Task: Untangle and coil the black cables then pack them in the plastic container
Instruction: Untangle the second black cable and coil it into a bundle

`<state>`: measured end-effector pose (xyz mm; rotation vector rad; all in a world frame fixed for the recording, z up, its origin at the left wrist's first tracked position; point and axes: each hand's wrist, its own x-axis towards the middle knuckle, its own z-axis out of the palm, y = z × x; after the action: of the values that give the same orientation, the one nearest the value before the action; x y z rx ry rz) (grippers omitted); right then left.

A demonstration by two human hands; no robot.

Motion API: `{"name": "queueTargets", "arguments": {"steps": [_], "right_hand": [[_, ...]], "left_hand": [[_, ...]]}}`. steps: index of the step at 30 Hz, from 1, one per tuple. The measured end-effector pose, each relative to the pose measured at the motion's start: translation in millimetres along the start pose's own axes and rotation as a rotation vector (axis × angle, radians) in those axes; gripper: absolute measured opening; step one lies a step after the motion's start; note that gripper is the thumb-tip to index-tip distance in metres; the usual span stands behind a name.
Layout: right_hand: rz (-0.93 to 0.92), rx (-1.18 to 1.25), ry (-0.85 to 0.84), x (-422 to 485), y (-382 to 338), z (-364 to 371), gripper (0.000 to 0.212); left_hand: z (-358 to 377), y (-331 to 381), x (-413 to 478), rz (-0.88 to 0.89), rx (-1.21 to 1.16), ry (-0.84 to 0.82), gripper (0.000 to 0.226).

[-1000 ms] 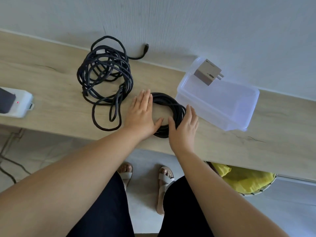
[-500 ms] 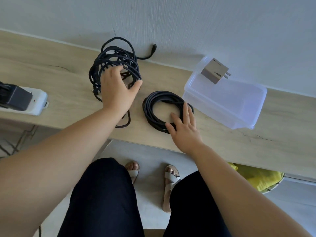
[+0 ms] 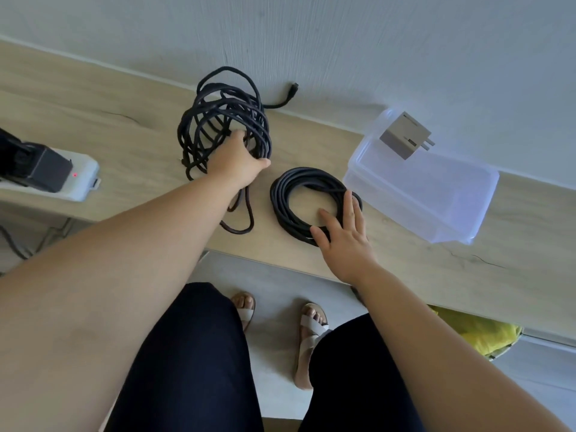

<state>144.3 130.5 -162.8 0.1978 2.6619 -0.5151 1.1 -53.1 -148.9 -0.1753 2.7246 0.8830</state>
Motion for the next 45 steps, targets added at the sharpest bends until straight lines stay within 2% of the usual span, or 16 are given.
{"name": "queueTargets", "arguments": {"steps": [4, 7, 10, 12, 15, 17, 18, 20, 22, 23, 25, 27, 29, 32, 42, 45], "right_hand": [[0.003, 0.016, -0.024, 0.1, 0.0, -0.5, 0.055], [-0.001, 0.055, -0.033, -2.4, -0.6, -3.2, 0.056], [-0.023, 0.219, -0.03, -7.5, -1.9, -14.9, 0.058], [-0.033, 0.339, 0.054, -18.0, -8.5, -30.8, 0.054], [-0.033, 0.767, 0.287, -53.2, -27.4, -68.6, 0.042], [-0.131, 1.102, 0.196, -82.5, -46.0, -93.5, 0.049], [-0.215, 1.137, 0.119, -93.8, -53.8, -100.5, 0.057], [-0.346, 1.066, 0.092, -118.4, -61.5, -108.4, 0.049], [-0.338, 1.003, 0.173, -131.6, -65.3, -114.1, 0.018], [-0.333, 0.975, 0.212, -140.2, -62.9, -117.5, 0.013], [-0.328, 0.873, 0.233, -152.1, -55.2, -122.2, 0.012], [-0.296, 0.722, 0.284, -161.7, -50.4, -130.9, 0.008], [-0.242, 0.661, 0.346, -164.2, -46.6, -136.3, 0.018], [-0.176, 0.739, 0.442, -168.2, -43.0, -144.6, 0.032], [-0.169, 1.325, 0.554, -187.8, -50.8, -162.9, 0.027], [-0.17, 1.437, 0.558, -191.1, -45.0, -173.1, 0.028]], "left_hand": [[-25.8, -15.9, -17.9, 0.083, -0.172, -0.009, 0.053], [-53.4, -9.5, -50.0, 0.182, -0.322, 0.009, 0.028], [-78.9, 2.4, -86.6, 0.256, -0.477, -0.017, 0.017], [-91.5, 9.9, -111.9, 0.31, -0.606, -0.04, 0.014], [-103.4, 27.3, -147.5, 0.403, -0.739, -0.062, 0.016], [-102.5, 41.8, -167.3, 0.446, -0.786, -0.15, 0.02], [-99.6, 49.2, -175.4, 0.464, -0.791, -0.214, 0.021], [-88.7, 64.4, -194.0, 0.482, -0.817, -0.313, 0.023], [-79.4, 71.4, -201.8, 0.459, -0.802, -0.292, 0.023], [-77.3, 73.3, -206.5, 0.444, -0.77, -0.261, 0.021], [-76.7, 73.6, -212.1, 0.383, -0.751, -0.235, 0.011], [-78.9, 76.7, -218.3, 0.337, -0.796, -0.227, 0.017], [-83.0, 81.4, -223.2, 0.327, -0.8, -0.215, 0.023], [-95.1, 89.8, -230.2, 0.381, -0.683, -0.176, 0.03], [-117.2, 90.1, -240.6, 0.428, -0.688, -0.093, 0.023], [-126.7, 83.9, -235.7, 0.403, -0.636, 0.048, 0.029]]}}
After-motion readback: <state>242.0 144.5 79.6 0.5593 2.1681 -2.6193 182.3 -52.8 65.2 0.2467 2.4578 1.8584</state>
